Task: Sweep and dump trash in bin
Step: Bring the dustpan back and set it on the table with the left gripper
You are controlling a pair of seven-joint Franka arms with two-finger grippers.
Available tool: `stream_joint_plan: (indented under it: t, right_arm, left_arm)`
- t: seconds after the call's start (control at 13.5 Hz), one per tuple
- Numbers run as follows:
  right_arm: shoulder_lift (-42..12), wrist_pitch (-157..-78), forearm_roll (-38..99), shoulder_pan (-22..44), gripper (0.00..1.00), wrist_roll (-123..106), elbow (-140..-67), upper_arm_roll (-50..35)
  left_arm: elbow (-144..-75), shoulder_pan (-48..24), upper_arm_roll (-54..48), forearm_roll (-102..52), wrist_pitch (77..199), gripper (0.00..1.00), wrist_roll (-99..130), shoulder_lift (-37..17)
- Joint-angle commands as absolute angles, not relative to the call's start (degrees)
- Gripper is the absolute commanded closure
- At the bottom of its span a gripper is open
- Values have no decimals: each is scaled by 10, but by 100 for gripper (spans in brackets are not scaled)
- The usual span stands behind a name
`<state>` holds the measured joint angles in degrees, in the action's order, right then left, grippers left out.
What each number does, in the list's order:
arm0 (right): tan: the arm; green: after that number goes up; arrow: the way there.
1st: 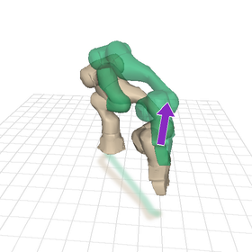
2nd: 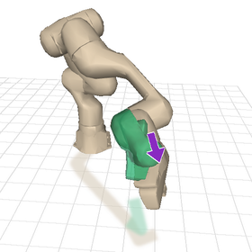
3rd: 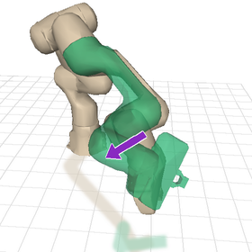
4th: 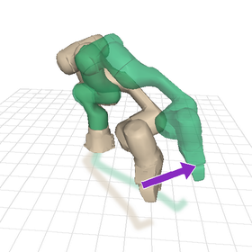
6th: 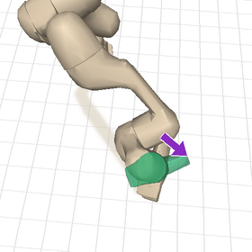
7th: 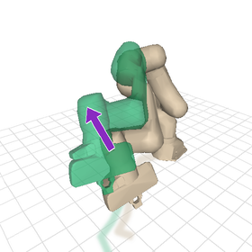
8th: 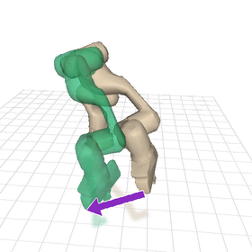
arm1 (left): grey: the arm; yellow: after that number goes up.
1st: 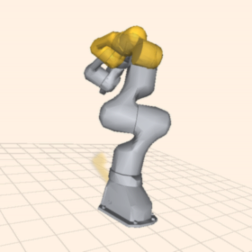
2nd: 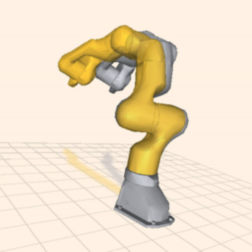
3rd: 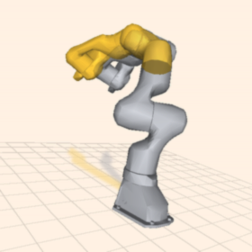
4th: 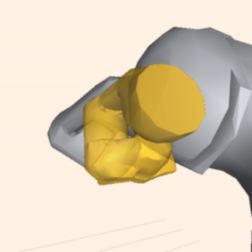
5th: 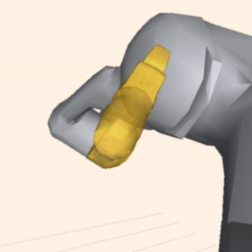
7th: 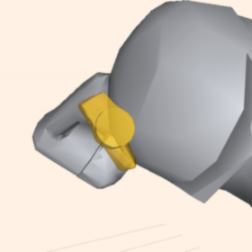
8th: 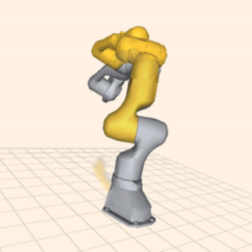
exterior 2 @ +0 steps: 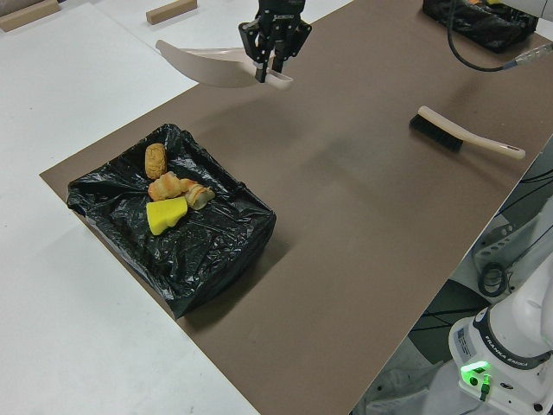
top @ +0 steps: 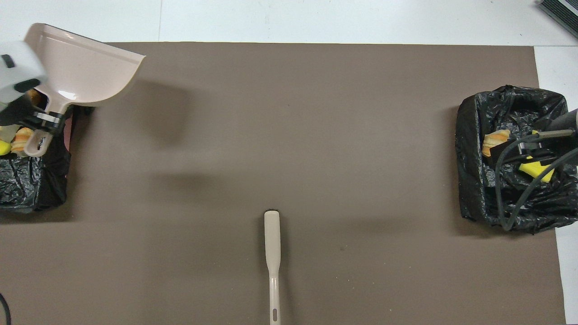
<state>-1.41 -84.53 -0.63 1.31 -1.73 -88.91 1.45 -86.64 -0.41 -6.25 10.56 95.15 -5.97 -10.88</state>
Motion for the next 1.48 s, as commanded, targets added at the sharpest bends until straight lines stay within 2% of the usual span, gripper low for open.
stream_joint_plan:
  t: [0.0,0.22,0.45,0.59,0.82,0.96,1.41]
  right_arm:
    - [-9,-851,4,9,0,-13,-892,12]
    - [-9,-851,4,9,0,-12,-892,12]
    - [-9,-851,4,9,0,-12,-892,12]
    - [-9,-850,4,9,0,-12,-892,12]
    - [-9,-850,4,9,0,-12,-892,12]
    - [-9,-851,4,9,0,-12,-892,12]
    - [-9,-851,4,9,0,-12,-892,12]
  left_arm:
    - [-945,-88,-51,70,1020,100,91,-70]
    - [-973,-169,-52,19,1094,100,207,-71]
    - [-968,-256,-51,9,1191,100,333,-140]
    - [-969,-286,-52,8,1235,100,352,-173]
    - [-980,-304,-52,8,1257,100,357,-196]
    - [-972,-318,-51,14,1282,100,381,-244]
    - [-977,-324,-54,10,1267,100,359,-240]
